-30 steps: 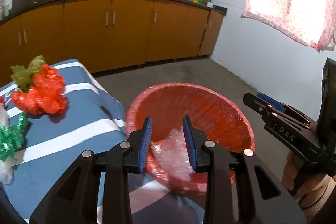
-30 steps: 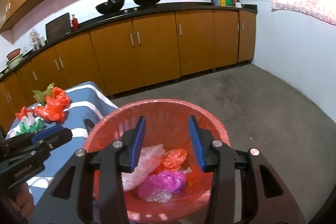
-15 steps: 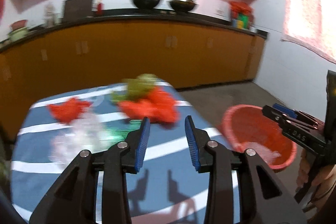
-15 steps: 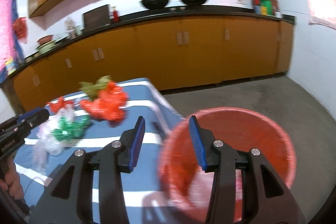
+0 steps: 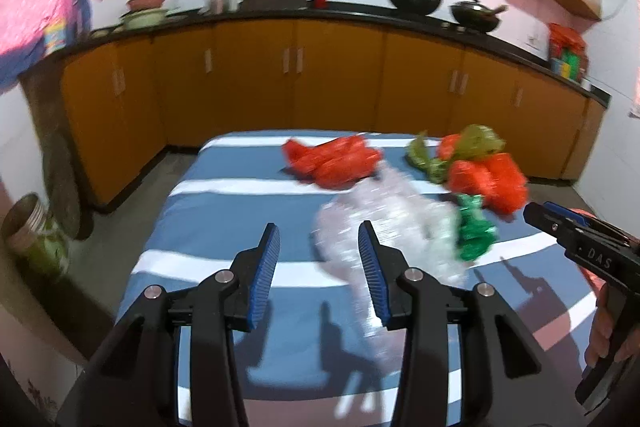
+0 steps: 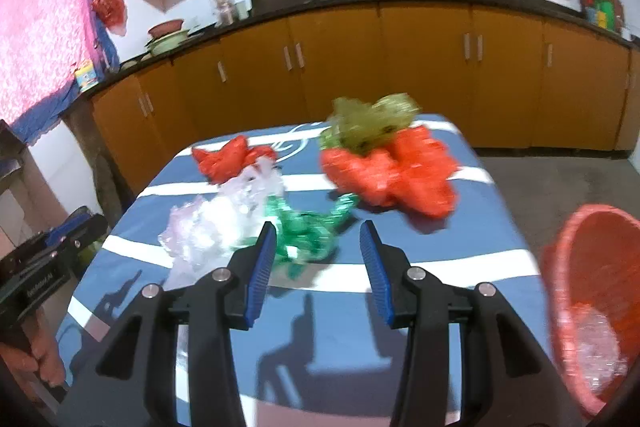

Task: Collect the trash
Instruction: 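Grasp the green bag with the right tool while the left tool grasps a clear bag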

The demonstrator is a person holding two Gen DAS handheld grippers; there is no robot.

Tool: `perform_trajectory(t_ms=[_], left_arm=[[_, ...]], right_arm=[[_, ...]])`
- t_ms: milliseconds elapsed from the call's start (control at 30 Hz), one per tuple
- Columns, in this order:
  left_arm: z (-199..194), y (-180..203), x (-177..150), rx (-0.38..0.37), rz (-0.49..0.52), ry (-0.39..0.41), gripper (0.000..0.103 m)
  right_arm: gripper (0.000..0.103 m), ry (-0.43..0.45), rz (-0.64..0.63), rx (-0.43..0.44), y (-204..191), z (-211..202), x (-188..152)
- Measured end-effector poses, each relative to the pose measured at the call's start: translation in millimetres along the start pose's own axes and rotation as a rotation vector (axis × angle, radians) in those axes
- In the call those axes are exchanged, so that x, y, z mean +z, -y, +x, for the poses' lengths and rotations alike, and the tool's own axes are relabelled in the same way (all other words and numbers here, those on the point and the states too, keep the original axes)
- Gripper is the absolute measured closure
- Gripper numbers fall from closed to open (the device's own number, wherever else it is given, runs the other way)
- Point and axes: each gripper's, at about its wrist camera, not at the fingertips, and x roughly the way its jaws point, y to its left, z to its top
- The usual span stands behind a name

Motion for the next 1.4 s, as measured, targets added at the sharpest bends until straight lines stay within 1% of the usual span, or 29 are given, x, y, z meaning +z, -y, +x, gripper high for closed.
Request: perform_trajectory(t_ms=[67,167,300,333,400,433,467,533,700,833,900,967,1100,1133,1233,1267,1333,1367,1400], left_arm=[[3,-11,-2,0.012,-0.023,-0.006,0.057],[7,-23,-5,0.017,-0.046,-0.01,0.056],[14,-26,-7,0.009,-0.055,-0.016,0.056],[16,-25,-7,0.002,-0.054,-0.019,0.056],[20,-24,-9,-0.007,-0.052,-0.023,0.056],[22,-22,-8,-0.017,-0.053,-0.027,0.056],[25,-20,-8,-0.025,-0.054,-0.031,0.055],[30,-17,-7,-0.041,-0.05,-0.037,0.053],[43,-8,-4,-0.073,-0.037,-0.051,0.048],[55,1,0,-0.097,-0.022,-0.065,0.041],[61,6,1,-0.097,-0.002,-0.076,0.041],[69,9,-1,-0.092,0.02,-0.105,0.041],[81,7,-3,-0.095,0.015,-0.16,0.041],[82,6,-3,-0.099,0.004,-0.167,0.041],[87,8,-3,-0.107,0.013,-0.192,0.054],[89,10,-4,-0.11,0.023,-0.203,0.055],[91,13,-4,-0.118,0.037,-0.215,0.062],[92,15,-5,-0.117,0.042,-0.224,0.064],[93,15,-5,-0.119,0.041,-0.23,0.068]], right_arm=[[0.059,-0.017,-0.003,0.006,-9,12,2],[0.059,-0.03,-0.014,0.002,-19,26,4],[0.059,-0.053,-0.051,-0.031,-29,45,4],[0.061,-0.063,-0.057,-0.038,-29,49,4],[0.07,-0.09,-0.058,-0.049,-26,56,1],[0.082,-0.104,-0.058,-0.053,-25,59,-1],[0.089,-0.119,-0.059,-0.058,-23,61,-3],[0.093,-0.116,-0.059,-0.063,-18,58,-7],[0.096,-0.06,-0.042,-0.07,-5,39,-10],[0.096,-0.046,-0.034,-0.069,2,32,-7],[0.096,-0.043,-0.032,-0.068,4,30,-6],[0.096,-0.043,-0.031,-0.065,6,28,-6],[0.096,-0.042,-0.033,-0.068,8,27,-6],[0.096,-0.042,-0.032,-0.067,8,27,-6],[0.096,-0.042,-0.03,-0.067,9,26,-7],[0.096,-0.042,-0.03,-0.066,9,26,-7],[0.096,-0.042,-0.031,-0.067,9,26,-7],[0.096,-0.042,-0.03,-0.066,9,25,-7],[0.096,-0.041,-0.03,-0.067,9,25,-7]])
